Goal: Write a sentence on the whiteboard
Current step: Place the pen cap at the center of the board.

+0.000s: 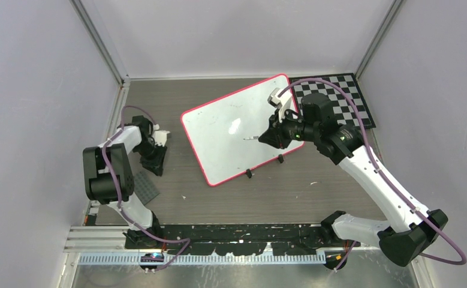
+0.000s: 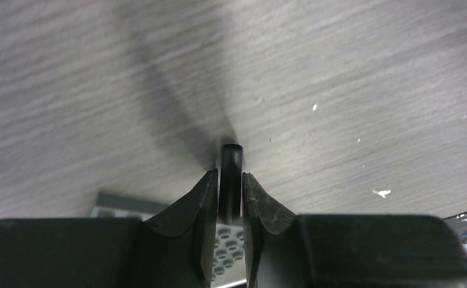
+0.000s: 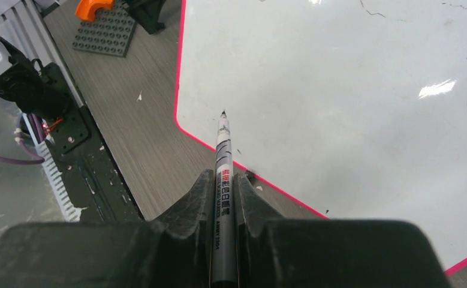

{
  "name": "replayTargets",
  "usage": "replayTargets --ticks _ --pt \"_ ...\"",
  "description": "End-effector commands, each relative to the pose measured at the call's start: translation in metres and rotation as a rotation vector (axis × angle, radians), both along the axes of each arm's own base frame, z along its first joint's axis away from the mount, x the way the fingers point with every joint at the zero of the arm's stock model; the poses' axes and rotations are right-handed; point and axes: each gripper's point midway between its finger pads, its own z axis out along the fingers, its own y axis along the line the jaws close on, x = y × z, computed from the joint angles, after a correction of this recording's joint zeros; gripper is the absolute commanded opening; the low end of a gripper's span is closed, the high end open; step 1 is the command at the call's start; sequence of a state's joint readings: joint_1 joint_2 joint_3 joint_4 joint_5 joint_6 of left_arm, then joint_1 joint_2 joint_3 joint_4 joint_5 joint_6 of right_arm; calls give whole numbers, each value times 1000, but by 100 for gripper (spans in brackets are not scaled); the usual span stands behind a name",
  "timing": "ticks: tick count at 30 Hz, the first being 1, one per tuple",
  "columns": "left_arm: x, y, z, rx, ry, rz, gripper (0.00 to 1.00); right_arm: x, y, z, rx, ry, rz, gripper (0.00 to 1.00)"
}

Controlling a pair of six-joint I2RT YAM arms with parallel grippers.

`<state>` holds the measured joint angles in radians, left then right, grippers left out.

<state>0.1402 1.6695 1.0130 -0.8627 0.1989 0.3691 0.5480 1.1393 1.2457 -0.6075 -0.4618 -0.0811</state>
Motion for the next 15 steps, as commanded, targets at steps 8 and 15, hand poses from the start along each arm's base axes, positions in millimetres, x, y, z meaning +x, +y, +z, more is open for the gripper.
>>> replayTargets --ticks 8,15 --pt "36 -13 25 -74 -76 3 48 1 17 13 46 -67 72 0" --pt "47 -51 142 -302 -289 14 57 17 38 28 101 -122 70 0"
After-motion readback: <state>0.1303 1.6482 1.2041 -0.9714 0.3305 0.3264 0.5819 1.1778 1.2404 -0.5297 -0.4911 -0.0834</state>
